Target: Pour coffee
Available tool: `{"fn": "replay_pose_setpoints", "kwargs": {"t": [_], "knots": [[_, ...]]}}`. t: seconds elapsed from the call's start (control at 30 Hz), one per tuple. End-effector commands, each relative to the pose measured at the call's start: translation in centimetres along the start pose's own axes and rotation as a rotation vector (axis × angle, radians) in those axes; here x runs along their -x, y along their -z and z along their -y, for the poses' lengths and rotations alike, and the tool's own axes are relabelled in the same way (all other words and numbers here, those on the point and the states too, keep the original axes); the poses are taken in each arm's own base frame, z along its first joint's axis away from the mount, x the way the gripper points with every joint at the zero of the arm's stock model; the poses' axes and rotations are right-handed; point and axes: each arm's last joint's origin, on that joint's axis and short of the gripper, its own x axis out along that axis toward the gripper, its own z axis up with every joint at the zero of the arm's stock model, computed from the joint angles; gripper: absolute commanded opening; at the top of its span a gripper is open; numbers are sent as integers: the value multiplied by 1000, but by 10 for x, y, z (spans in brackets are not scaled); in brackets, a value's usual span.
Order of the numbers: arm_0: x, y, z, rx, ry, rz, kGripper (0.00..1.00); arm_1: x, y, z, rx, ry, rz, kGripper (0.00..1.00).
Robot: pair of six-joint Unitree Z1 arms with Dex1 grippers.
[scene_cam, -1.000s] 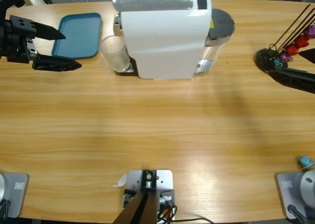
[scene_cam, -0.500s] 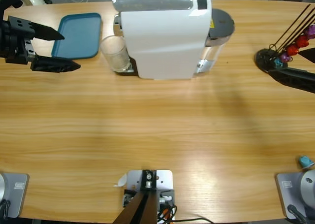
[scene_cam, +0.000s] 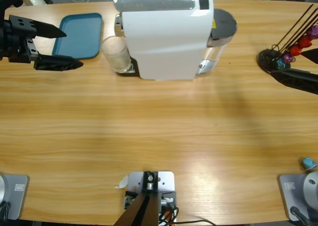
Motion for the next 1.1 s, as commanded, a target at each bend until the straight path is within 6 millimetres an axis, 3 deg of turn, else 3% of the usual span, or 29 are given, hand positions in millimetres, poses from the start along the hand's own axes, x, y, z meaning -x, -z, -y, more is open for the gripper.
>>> {"fn": "replay_pose_setpoints", "kwargs": {"t": [0.03,1.1], "knots": [[-11,6,1,-4,21,1,1000,-2,11,0,1,2,-21,1000],[-11,12,-1,16,3,-10,1000,-4,11,1,1,13,-26,1000]]}}
